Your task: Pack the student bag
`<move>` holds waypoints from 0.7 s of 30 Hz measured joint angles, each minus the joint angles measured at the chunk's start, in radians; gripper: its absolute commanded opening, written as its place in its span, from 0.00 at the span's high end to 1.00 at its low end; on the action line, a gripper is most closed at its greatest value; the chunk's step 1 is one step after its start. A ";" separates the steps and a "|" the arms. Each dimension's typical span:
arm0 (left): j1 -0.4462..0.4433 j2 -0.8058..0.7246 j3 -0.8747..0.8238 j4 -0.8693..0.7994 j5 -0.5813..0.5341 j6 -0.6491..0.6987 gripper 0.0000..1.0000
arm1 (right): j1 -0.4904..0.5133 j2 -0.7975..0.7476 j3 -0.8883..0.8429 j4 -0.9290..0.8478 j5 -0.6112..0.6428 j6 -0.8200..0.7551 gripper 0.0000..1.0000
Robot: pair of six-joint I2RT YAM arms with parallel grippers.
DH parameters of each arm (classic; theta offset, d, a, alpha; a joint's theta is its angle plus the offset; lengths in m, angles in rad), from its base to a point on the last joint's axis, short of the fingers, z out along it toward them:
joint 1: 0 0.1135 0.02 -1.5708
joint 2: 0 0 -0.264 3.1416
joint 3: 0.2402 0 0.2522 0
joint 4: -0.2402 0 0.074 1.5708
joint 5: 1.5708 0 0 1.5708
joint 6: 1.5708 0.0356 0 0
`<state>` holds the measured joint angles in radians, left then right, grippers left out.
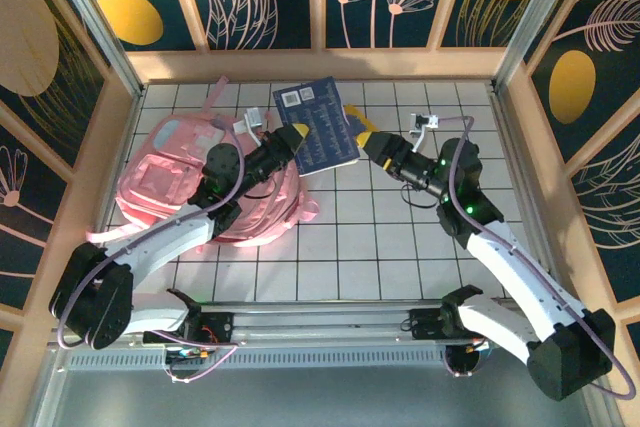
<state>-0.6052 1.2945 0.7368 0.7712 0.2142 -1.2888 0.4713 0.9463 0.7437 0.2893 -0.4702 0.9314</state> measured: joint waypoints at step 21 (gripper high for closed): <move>-0.070 0.053 0.033 0.154 -0.250 -0.122 1.00 | 0.239 0.282 0.005 0.498 0.303 0.173 0.28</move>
<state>-0.6754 1.3476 0.7700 0.9249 -0.0360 -1.4105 0.7105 1.2285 0.7490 0.7872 -0.1673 1.1046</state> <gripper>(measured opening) 0.130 0.773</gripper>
